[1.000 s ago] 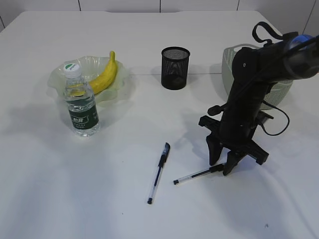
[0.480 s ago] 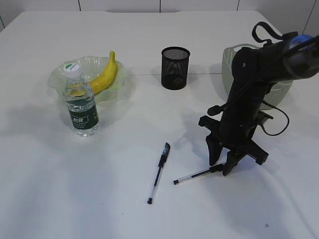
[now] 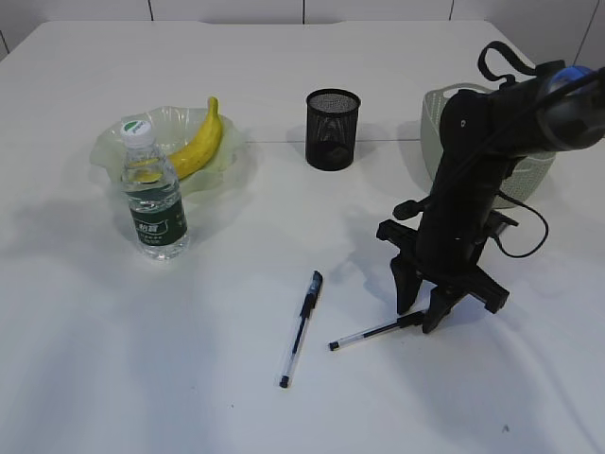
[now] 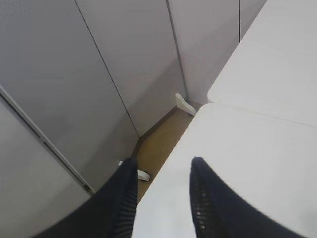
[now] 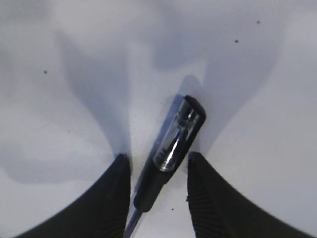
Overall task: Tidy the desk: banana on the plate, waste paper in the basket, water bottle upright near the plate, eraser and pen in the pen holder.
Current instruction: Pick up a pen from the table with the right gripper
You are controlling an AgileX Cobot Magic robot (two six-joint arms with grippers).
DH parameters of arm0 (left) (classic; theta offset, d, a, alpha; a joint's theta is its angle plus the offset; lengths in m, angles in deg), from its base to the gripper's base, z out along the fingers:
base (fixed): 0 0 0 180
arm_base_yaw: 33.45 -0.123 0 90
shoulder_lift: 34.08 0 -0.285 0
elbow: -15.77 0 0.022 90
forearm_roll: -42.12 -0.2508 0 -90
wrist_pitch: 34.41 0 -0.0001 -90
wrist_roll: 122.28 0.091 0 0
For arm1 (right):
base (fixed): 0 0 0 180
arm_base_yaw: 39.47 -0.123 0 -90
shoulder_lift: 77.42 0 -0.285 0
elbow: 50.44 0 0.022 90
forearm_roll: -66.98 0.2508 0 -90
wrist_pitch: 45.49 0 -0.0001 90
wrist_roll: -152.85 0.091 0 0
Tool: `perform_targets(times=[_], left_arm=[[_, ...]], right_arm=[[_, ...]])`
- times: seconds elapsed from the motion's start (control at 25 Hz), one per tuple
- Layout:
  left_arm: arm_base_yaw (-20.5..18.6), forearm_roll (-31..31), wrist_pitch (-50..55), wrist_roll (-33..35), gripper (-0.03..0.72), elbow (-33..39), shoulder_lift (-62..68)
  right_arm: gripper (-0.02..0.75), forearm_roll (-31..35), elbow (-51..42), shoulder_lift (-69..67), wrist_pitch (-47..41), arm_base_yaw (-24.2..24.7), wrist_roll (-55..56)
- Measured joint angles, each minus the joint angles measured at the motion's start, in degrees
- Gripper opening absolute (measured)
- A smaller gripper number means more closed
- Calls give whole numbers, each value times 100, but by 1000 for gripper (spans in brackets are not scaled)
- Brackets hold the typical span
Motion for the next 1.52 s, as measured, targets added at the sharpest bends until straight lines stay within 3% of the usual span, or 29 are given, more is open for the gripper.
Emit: perform_targets(times=[1.28,1.52], left_arm=[[0,0,0,0,244,0,0],[0,0,0,0,244,0,0]], right_arm=[[296,-82,193,-72,220,-13,0],[221,-103,193,-72,220,-13,0]])
